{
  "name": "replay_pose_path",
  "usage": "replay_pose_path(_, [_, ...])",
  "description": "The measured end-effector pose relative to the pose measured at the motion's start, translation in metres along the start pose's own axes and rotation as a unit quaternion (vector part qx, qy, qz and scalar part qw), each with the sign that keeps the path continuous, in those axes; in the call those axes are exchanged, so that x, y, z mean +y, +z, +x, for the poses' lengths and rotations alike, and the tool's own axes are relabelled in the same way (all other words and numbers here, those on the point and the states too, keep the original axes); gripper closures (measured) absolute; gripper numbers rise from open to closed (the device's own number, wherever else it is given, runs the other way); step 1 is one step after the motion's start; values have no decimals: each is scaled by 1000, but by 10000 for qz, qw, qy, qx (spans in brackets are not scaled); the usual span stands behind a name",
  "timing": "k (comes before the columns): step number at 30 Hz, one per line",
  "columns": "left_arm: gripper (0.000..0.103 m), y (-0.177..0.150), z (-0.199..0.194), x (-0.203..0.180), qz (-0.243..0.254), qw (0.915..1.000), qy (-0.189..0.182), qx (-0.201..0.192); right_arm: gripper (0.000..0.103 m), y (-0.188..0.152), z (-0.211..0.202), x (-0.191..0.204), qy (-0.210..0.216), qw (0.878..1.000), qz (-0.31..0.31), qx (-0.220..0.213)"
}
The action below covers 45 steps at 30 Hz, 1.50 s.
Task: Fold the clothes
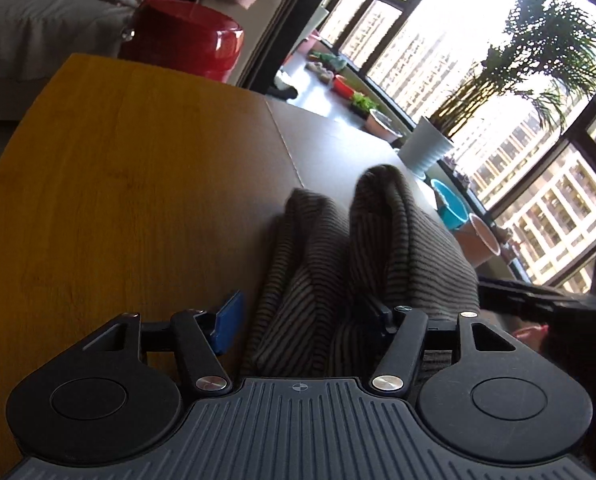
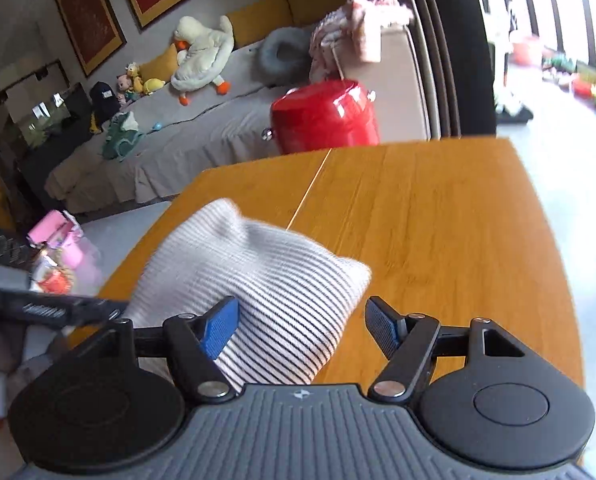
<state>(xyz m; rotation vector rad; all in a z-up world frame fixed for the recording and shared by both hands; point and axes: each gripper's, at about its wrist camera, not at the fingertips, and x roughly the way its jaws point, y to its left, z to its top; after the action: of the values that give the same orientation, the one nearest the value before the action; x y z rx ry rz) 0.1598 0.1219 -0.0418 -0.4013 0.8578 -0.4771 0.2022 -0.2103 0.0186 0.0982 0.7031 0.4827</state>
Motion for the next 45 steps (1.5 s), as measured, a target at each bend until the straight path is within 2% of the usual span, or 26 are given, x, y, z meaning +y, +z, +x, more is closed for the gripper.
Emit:
replay_pose_path(3, [33, -26, 1, -21, 105, 9984, -541, 155, 29, 8, 5, 7, -233, 9991, -335, -76])
replay_pose_path(4, [26, -33, 2, -30, 253, 9975, -634, 186, 28, 10, 5, 10, -302, 9986, -434, -98])
replay_pose_path(6, [23, -46, 4, -49, 575, 9951, -769, 225, 27, 11, -7, 15, -353, 9974, -605, -179])
replay_pose_path(10, [24, -45, -10, -59, 1001, 9943, -363, -93, 21, -1, -49, 37, -321, 9918, -1132, -508])
replay_pose_path(12, [28, -38, -19, -51, 853, 9957, -208, -304, 19, -15, -65, 59, -207, 9860, -1543, -598])
replay_pose_path(15, [37, -32, -25, -42, 697, 9961, 76, -537, 18, -42, -69, 98, -81, 9720, -2276, -575])
replay_pose_path(16, [44, -32, -23, -42, 707, 9961, 147, -515, 18, -52, -65, 109, -91, 9659, -2530, -550])
replay_pose_path(17, [49, -32, -20, -43, 716, 9960, 217, -494, 18, -61, -59, 118, -148, 9604, -2741, -479])
replay_pose_path(19, [52, -33, -13, -46, 779, 9955, 358, -403, 18, -78, -45, 129, -363, 9499, -3086, -342])
replay_pose_path(22, [52, -38, -8, -48, 854, 9949, 459, -294, 18, -91, -33, 129, -931, 9313, -3497, -417])
replay_pose_path(25, [51, -40, -5, -50, 866, 9948, 462, -261, 18, -90, -35, 127, -1071, 9316, -3444, -447])
replay_pose_path(28, [52, -42, -2, -52, 868, 9949, 450, -241, 29, -89, -42, 125, -1116, 9361, -3287, -564])
replay_pose_path(29, [52, -42, -1, -52, 866, 9950, 449, -230, 30, -88, -43, 123, -1107, 9383, -3228, -560])
replay_pose_path(31, [52, -41, 1, -50, 832, 9954, 430, -210, 31, -90, -42, 120, -1094, 9413, -3149, -537])
replay_pose_path(34, [51, -41, 1, -49, 807, 9957, 424, -185, 26, -93, -42, 123, -945, 9432, -3143, -519])
replay_pose_path(37, [51, -41, 3, -49, 820, 9955, 442, -167, 26, -95, -40, 125, -1013, 9402, -3202, -560])
replay_pose_path(41, [49, -41, 4, -48, 796, 9958, 429, -142, 24, -104, -29, 117, -1270, 9237, -3557, -644])
replay_pose_path(42, [49, -41, 4, -47, 797, 9958, 427, -139, 25, -105, -29, 115, -1250, 9242, -3547, -663])
replay_pose_path(43, [49, -41, 4, -48, 808, 9957, 428, -141, 34, -101, -32, 114, -1152, 9308, -3410, -645])
replay_pose_path(44, [49, -42, 5, -48, 820, 9956, 429, -143, 49, -96, -35, 112, -1031, 9384, -3240, -616])
replay_pose_path(45, [49, -42, 5, -48, 829, 9956, 425, -142, 56, -87, -40, 108, -915, 9469, -3020, -616])
